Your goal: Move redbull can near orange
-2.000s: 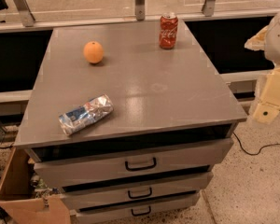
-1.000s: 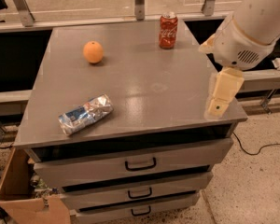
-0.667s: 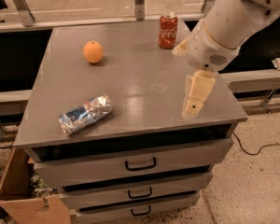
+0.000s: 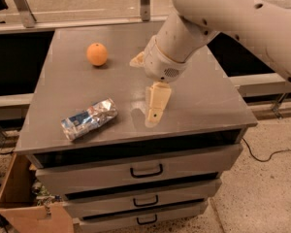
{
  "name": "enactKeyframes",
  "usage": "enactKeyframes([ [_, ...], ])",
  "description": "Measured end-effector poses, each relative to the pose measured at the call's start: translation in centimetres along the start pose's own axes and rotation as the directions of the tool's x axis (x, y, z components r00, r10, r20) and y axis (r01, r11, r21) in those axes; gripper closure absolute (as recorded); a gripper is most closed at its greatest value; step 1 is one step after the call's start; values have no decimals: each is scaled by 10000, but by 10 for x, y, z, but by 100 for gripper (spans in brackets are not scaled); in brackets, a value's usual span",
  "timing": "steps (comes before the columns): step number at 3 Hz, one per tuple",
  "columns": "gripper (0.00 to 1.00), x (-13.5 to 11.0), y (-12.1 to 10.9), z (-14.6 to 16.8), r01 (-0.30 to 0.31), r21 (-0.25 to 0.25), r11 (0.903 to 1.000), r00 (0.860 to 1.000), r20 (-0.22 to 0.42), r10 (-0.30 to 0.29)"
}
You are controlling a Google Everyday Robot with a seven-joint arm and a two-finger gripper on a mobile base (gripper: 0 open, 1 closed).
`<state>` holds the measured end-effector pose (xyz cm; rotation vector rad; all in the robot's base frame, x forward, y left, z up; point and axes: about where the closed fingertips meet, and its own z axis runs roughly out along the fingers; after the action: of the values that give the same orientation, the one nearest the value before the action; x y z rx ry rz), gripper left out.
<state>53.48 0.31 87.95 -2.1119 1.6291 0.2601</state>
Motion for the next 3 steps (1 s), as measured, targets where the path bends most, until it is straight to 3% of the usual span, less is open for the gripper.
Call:
enactKeyframes([
  [2,0,-51,-5,66,557,-790,9953,9933,1059,-472],
  [3,0,-67,0,78,626,-1139,9915,9901,1318,-474],
])
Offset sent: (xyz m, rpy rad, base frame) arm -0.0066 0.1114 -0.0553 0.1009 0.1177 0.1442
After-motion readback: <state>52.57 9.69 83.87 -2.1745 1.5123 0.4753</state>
